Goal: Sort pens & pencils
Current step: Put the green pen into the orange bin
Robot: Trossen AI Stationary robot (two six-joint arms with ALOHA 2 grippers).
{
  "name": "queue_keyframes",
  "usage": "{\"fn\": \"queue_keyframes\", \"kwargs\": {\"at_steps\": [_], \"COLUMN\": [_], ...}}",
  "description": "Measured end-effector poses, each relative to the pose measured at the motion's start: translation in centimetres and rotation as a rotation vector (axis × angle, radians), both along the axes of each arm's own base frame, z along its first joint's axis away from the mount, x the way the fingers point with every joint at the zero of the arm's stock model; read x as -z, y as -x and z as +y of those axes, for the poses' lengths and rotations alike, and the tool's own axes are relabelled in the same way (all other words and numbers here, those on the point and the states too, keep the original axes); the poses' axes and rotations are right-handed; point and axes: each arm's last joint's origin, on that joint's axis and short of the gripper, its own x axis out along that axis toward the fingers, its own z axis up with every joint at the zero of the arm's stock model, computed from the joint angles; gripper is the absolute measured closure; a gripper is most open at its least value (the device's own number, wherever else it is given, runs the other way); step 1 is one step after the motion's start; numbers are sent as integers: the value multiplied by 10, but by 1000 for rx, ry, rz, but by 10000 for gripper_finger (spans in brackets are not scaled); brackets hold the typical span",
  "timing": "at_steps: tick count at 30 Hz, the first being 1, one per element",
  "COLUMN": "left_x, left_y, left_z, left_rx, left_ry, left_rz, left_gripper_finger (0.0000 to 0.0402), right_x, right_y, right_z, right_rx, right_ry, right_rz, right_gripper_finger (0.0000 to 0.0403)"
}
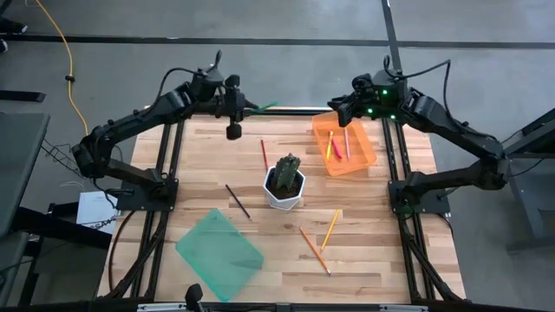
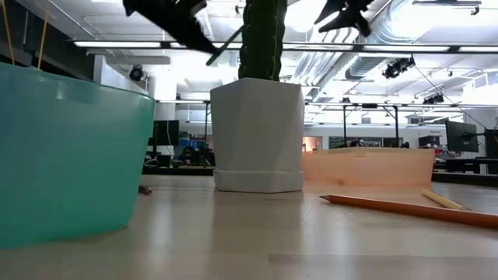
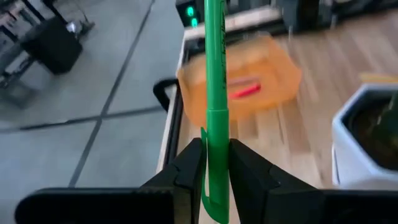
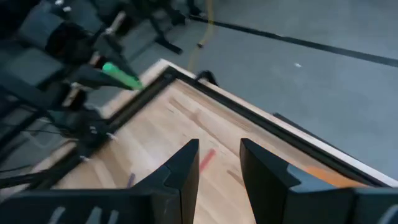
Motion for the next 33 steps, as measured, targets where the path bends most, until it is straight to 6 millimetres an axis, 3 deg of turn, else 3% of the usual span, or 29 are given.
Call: {"fn": "queue_keyframes", "kwargs": {"at_steps": [10,19,25,33], "left_x": [-13,-11,-4,-2], "left_y": [-3,-10,-20,-25], "left_z": [11,25,32,37], "left_rx": [-7,3,32,47], "left_ry": [79,154,213,239], "left_rz": [-170,-277,-320,-352], "left_gripper_finger": [346,346,346,346], "right_x": [21,22,27,45], "right_y": [-19,-22,-23,-44], "right_z": [-5,-10,-20,-43], "right_rx": [-156,-273,-312,-352], "right_ry": [9,62,40,36], "right_rz": [-224,-437,-450,-463], "right_gripper_finger": [295,295,294,294]}}
